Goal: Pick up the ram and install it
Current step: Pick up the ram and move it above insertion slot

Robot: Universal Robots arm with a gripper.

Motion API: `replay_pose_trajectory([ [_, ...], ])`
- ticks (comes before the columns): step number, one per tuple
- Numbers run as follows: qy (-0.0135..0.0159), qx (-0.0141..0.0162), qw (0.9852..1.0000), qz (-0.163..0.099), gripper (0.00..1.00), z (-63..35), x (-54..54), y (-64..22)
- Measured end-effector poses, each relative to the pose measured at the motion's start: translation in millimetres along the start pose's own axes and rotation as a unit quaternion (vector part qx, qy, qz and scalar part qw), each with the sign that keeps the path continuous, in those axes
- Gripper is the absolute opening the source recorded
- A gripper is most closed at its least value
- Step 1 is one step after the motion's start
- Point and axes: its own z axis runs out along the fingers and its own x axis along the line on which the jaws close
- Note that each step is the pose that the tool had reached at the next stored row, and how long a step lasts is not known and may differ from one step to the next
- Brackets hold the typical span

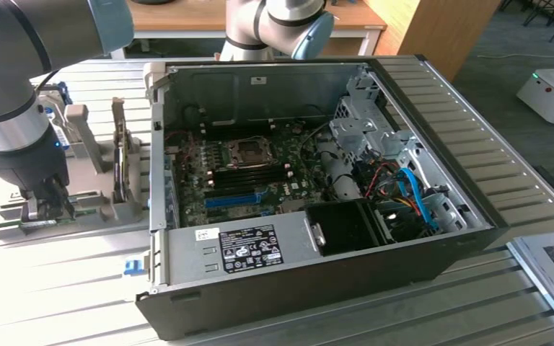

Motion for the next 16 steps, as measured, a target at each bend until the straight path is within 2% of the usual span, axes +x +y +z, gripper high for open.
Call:
replay_pose_trajectory([
  [16,0.0011,-0.0006,0.9997,-0.026,0.12,0.0,0.0,0.0],
])
